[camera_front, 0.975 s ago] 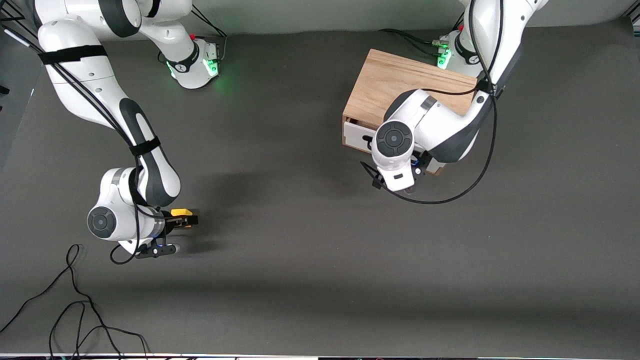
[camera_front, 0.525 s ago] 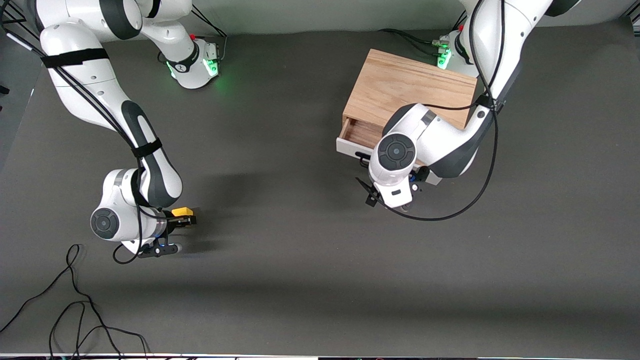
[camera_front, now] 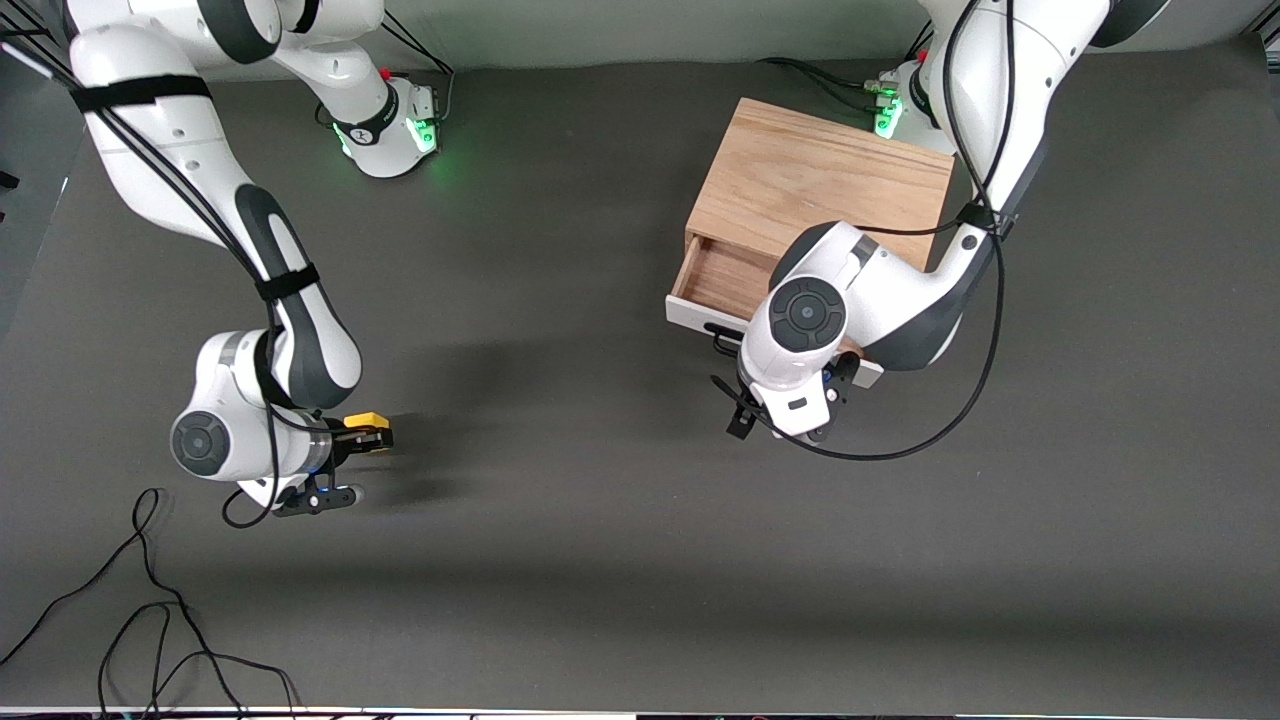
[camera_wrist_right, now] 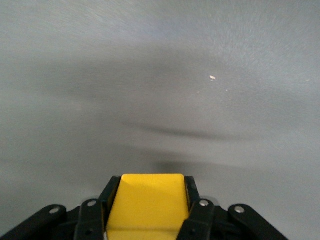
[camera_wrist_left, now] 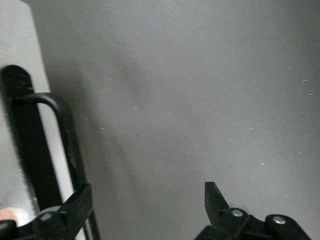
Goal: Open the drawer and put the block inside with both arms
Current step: 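Lift the yellow cube with the right gripper toward the drawer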
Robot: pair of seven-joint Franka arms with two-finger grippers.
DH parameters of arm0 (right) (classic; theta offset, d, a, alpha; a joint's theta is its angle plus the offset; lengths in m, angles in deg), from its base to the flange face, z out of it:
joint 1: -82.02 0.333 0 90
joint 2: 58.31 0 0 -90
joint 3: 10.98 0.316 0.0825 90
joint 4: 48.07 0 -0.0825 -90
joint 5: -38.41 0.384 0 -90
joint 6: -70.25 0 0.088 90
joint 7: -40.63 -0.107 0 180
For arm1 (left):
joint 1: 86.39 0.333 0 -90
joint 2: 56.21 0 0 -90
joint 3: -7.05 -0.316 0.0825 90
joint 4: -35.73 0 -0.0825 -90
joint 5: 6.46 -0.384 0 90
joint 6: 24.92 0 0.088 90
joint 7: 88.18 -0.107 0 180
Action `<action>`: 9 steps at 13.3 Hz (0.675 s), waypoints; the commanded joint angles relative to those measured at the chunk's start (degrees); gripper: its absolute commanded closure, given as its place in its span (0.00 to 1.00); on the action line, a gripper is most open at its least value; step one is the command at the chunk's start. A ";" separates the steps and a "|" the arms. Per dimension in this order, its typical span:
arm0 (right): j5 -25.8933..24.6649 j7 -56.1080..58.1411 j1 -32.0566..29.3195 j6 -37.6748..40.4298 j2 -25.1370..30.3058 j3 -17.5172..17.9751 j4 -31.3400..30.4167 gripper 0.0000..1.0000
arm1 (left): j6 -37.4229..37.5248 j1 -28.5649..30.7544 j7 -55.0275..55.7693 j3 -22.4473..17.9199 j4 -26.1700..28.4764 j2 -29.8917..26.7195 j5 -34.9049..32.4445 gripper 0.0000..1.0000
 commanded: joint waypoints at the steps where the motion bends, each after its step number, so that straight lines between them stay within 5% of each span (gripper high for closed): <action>1: 0.89 -1.42 0.57 3.34 4.63 -0.17 0.88 1.00 | -1.10 -1.38 1.84 -0.67 -2.38 1.68 -1.45 0.00; 7: 0.36 -8.86 5.04 14.77 5.78 -0.17 14.06 1.00 | 1.43 -1.03 1.67 -0.67 -2.81 0.89 -1.54 0.00; 9: 0.10 -15.88 7.94 14.87 5.87 -0.26 15.99 1.00 | 10.00 -1.03 1.75 -0.58 -3.78 0.37 -1.45 0.00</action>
